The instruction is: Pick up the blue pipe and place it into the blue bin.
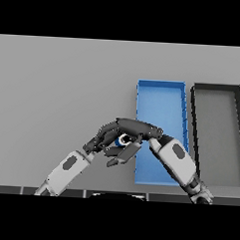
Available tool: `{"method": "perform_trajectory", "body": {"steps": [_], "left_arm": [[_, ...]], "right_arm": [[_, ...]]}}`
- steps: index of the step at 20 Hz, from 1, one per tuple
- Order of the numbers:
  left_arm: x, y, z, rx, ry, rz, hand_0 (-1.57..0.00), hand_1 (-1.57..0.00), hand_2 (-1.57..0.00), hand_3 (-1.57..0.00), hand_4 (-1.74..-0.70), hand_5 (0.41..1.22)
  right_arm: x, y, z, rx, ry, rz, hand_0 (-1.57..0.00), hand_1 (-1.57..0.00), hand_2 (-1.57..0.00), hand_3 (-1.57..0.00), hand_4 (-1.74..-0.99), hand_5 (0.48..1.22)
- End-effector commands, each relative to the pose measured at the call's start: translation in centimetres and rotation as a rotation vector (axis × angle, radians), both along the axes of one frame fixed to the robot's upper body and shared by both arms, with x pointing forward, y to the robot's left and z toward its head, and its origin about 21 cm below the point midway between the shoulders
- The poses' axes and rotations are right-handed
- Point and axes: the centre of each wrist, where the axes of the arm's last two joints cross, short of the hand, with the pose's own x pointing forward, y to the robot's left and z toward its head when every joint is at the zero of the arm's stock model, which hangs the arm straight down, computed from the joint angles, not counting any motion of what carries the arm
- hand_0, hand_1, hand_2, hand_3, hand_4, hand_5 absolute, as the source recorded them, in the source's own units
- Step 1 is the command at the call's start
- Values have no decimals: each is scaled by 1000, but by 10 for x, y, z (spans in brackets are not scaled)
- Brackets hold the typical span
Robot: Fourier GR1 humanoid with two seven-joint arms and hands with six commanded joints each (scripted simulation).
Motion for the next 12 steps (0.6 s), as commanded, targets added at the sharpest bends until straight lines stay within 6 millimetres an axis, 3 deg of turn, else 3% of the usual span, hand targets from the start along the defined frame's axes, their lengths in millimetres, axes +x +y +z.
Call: {"method": "perform_trajectory", "body": {"steps": [1, 2, 3, 5, 7, 12], "left_arm": [[0, 1, 2, -16, -20, -10, -1571, -1543, -1571, -1211, -1665, 1221], [-1, -3, 1, -43, -9, -10, -1571, -1548, -1571, -1283, -1680, 1221], [0, -3, -2, -72, -3, -21, -1571, -1553, -1571, -1340, -1692, 1221], [1, -2, -4, -115, 12, -30, -1571, -1559, -1571, -1423, -1710, 1221], [0, -1, -4, -128, 22, -34, -1571, -1564, -1571, -1477, -1720, 1221], [3, -1, -1, -90, 28, -33, -1571, -1569, -1571, -1540, -1730, 1221]], "right_arm": [[1, 2, 1, 14, 1, 13, -869, -877, -881, -775, -1486, 516], [1, 1, 3, 18, 8, 15, -1010, -1016, -1019, -880, -1527, 570], [2, 4, 3, 18, 33, 23, -1122, -1127, -1129, -1018, -1498, 638], [1, 7, -1, 66, 31, 37, -1284, -1287, -1288, -1217, -1457, 848], [-5, 5, 1, 56, -12, 46, -1387, -1389, -1390, -1344, -1438, 982], [-6, 7, -3, 65, -34, 73, -1511, -1511, -1512, -1497, -1463, 1143]]}}
